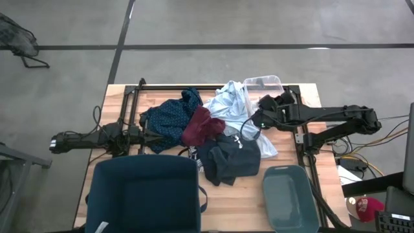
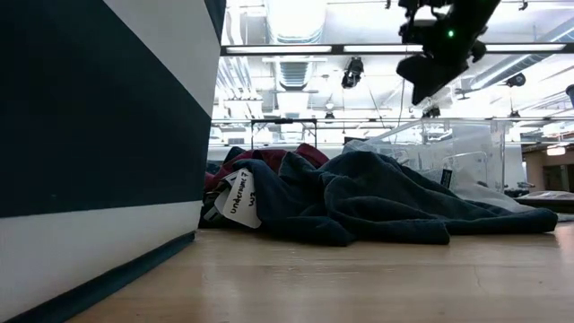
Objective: Pick & Place Cloths
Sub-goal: Put the gray underwear into the small blue container
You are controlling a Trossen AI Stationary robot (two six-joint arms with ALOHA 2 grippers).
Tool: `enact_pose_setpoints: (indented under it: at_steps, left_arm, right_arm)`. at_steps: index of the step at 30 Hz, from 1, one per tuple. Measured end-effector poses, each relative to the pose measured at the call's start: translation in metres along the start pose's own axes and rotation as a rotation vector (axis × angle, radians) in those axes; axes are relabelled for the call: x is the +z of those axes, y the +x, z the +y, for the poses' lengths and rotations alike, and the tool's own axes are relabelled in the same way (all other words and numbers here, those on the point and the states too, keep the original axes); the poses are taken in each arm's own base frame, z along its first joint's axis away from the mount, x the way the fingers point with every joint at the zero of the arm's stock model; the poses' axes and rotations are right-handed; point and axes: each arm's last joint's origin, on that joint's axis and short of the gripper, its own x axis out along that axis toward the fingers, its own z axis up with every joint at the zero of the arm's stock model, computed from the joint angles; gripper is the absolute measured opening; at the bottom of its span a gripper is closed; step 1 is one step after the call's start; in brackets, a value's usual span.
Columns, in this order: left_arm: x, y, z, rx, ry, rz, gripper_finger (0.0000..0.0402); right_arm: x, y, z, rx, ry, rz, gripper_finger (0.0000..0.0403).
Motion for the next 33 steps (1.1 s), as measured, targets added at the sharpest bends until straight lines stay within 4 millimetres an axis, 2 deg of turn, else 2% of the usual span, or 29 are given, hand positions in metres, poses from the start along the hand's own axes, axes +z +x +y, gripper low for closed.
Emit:
enact_pose_setpoints:
  at_steps: [11, 24, 28, 33]
  left_arm:
    - [0.000, 0.000, 0.000, 0.000, 0.000, 0.000, 0.0023]
    - [0.000, 0.000, 0.000, 0.000, 0.000, 0.000, 0.0023]
    - [0.000, 0.000, 0.000, 0.000, 0.000, 0.000, 0.0023]
    - [0.000, 0.000, 0.000, 0.001, 0.000, 0.003, 0.0023]
  right_arm:
    - [0.005, -0.036, 0.024, 0.246, -0.015, -0.106, 0.0199]
    - [-0.007, -0.061, 0.068, 0.834, -0.131, -0.154, 0.0168]
    - [-0.016, -0.062, 0.087, 0.876, -0.197, -0.145, 0.0165]
    - [-0.033, -0.053, 0.120, 0.848, -0.293, -0.078, 0.0177]
